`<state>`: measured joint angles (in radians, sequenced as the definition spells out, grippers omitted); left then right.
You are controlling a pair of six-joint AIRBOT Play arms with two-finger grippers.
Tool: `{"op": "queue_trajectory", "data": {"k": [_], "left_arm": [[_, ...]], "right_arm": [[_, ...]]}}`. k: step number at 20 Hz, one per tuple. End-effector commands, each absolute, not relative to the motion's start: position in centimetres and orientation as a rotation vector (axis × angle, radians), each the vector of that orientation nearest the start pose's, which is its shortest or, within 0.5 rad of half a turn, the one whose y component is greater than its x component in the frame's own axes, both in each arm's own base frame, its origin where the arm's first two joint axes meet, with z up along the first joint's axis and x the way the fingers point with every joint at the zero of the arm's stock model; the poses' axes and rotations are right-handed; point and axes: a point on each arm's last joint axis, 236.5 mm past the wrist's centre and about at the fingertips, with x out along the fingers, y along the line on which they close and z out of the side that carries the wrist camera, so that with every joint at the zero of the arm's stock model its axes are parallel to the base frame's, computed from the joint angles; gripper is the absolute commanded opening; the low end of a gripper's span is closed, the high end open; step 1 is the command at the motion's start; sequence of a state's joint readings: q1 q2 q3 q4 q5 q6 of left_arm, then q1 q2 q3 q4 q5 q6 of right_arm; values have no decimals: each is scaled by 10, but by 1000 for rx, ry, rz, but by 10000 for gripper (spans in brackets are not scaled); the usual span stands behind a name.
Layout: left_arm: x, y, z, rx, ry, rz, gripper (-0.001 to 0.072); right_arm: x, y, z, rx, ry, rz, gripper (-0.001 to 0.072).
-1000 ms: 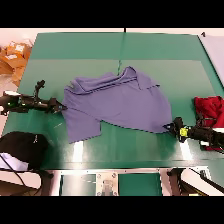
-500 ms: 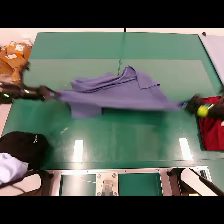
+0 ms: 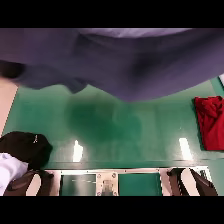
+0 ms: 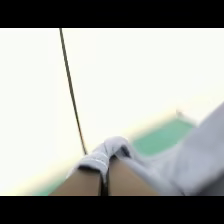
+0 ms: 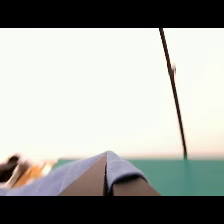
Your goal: Fold the shirts.
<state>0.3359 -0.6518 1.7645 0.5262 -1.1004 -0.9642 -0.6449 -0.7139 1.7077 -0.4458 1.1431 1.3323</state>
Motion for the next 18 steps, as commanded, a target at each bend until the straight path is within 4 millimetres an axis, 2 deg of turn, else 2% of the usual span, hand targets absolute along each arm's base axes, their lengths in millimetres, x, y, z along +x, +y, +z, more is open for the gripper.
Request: {"op": "queue_trajectory", "data": {"k": [1,3,5,7,9,11,12,15,16,18], "left_arm": [[82,-151,604,230,-503,-476,22],[94,-137,601,183,-460,-421,21],[127,-112,586,141,-364,-346,22],[166,-102,559,99,-244,-358,22],[214,-98,515,-3,-94,-425,22],[269,-92,450,-126,91,-497,22],[297,-87,413,-191,181,-517,22],[372,-73,274,-332,441,-521,22],[392,-72,227,-356,507,-506,22],[427,-74,143,-369,610,-462,22]], "right_arm": [[171,93,597,164,-339,295,16],[175,79,589,187,-301,224,16],[197,59,564,229,-208,179,16],[231,36,525,314,-93,165,16],[269,12,470,421,35,161,16],[311,-8,397,532,174,181,16],[333,-16,353,584,248,186,16],[389,-22,220,680,452,167,16],[405,-22,176,708,522,147,15],[434,-21,100,735,648,114,16]]}}
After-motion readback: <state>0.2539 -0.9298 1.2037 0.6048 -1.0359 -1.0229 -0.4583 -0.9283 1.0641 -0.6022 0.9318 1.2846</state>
